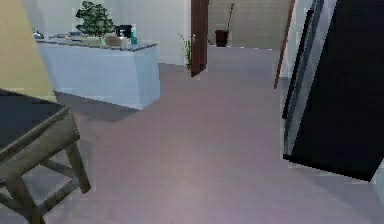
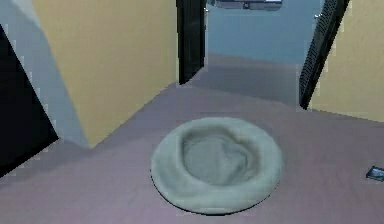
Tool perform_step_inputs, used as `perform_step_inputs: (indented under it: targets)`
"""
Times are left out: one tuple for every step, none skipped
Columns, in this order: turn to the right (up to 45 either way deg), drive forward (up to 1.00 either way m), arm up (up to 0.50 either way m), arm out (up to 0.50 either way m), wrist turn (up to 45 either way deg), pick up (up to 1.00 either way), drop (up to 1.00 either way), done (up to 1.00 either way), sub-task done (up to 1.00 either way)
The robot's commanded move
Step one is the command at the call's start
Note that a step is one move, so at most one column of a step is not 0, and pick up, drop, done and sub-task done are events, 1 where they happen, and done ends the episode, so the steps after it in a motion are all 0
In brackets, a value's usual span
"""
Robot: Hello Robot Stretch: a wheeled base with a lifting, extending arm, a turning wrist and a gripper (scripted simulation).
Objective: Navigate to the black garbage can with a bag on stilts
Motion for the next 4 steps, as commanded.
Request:
perform_step_inputs:
  targets:
    - [0.0,1.0,0.0,0.0,0.0,0.0,0.0,0.0,0.0]
    - [0.0,1.0,0.0,0.0,0.0,0.0,0.0,0.0,0.0]
    - [0.0,1.0,0.0,0.0,0.0,0.0,0.0,0.0,0.0]
    - [0.0,0.4,0.0,0.0,0.0,0.0,0.0,0.0,0.0]
